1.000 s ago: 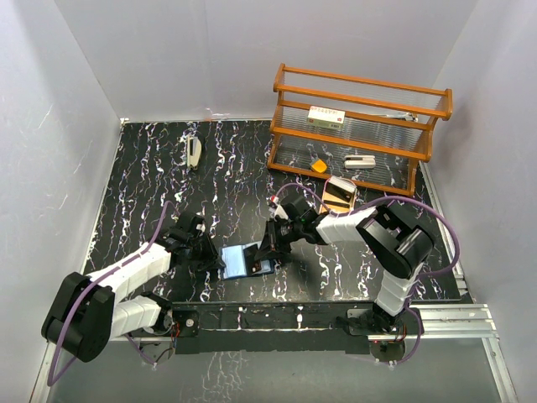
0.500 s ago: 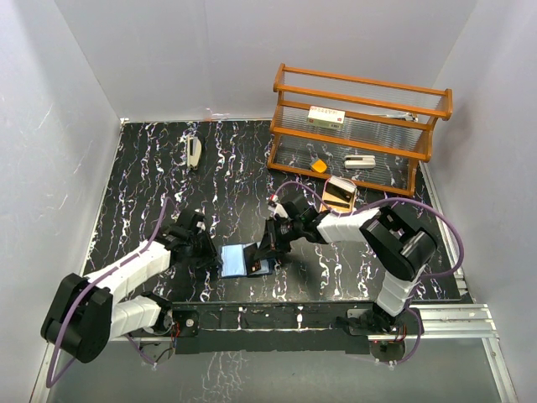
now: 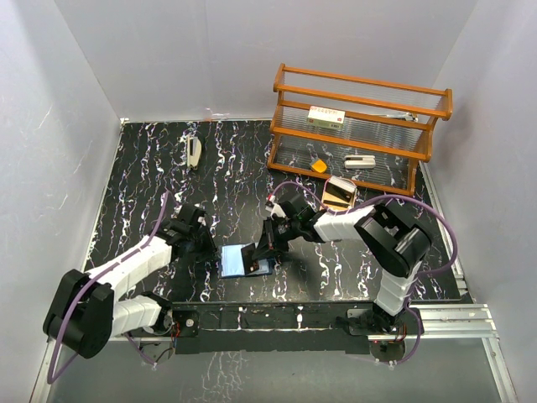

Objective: Put the credit cards into the card holder
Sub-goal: Insert the credit card into the card holder.

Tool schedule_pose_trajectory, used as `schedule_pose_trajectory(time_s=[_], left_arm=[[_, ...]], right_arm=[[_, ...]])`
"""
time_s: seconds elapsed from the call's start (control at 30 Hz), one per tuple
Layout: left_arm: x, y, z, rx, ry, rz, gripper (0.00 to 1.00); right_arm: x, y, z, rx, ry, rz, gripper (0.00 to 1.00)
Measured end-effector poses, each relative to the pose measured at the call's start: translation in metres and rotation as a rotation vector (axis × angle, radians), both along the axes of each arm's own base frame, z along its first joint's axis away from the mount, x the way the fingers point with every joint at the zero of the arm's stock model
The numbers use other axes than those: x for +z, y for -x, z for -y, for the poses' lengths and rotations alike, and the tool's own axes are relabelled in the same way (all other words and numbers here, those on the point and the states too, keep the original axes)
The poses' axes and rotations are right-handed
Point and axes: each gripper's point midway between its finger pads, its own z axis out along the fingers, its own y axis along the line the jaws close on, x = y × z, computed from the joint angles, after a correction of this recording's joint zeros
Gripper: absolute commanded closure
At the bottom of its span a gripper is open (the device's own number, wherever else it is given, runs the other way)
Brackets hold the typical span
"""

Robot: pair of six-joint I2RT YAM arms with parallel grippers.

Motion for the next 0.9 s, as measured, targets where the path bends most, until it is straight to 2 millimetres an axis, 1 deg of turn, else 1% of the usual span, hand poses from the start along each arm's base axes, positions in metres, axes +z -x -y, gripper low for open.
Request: schedule_pose_trajectory(time_s=[0.1, 0.2, 0.3, 0.9], left_arm=[[-0.003, 0.001, 0.000, -0.004, 0.000, -0.003, 0.99], [-0.008, 0.003, -0.001, -0.007, -0.007, -0.019, 0.99], [-0.012, 0.003, 0.000, -0.011, -0.012, -0.031, 1.00], [-0.013, -0.004, 0.007, -0.036, 0.014, -0.006, 1.00]], right_arm=[[-0.007, 0.001, 0.001, 0.002, 0.011, -0.016, 0.98], [-0.011, 0.002, 0.000, 0.007, 0.009, -0.023, 0.98], [-0.010, 0.002, -0.001, 0.011, 0.002, -0.022, 0.98], [-0.011, -0.002, 0.002, -0.003, 0.005, -0.025, 0.97]])
